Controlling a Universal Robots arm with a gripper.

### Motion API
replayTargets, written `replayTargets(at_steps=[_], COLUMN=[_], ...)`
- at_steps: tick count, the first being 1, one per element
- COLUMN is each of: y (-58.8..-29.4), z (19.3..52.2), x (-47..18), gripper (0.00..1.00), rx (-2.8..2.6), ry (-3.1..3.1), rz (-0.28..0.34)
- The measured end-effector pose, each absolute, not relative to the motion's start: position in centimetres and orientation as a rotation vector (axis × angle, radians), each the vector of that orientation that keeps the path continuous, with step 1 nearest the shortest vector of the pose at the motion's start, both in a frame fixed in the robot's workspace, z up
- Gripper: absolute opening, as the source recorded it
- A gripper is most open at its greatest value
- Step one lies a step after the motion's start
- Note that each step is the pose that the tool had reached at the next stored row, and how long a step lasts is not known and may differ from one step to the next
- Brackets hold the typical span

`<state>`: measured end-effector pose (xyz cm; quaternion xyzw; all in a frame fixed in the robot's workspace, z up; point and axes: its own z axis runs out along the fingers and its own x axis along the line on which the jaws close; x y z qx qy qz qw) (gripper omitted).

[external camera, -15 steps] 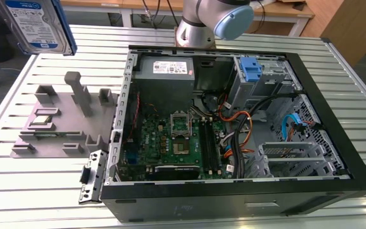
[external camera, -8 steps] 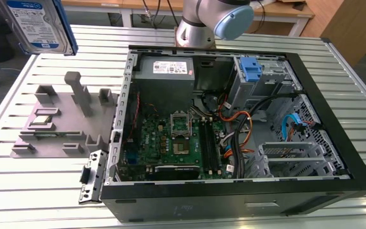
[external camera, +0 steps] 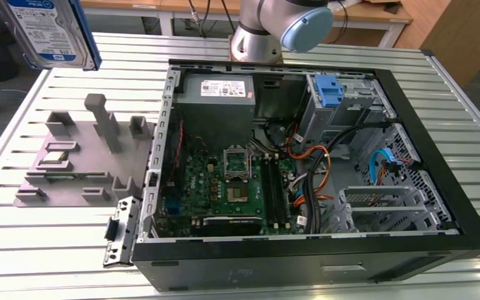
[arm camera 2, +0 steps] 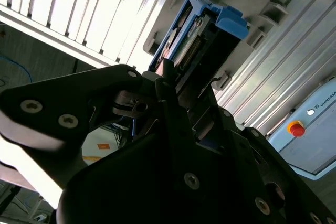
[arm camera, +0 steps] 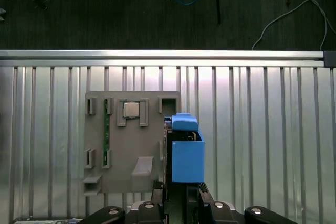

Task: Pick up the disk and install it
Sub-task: 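Pick up the disk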

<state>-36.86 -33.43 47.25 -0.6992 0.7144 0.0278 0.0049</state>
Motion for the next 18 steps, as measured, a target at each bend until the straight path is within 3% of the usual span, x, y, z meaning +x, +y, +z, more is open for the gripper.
replayTargets(at_steps=[18], y=[-33.44], z=[47.79], x=[-36.55], gripper=[0.35], rx=[-2.19], ry=[2.237], rz=[0.087])
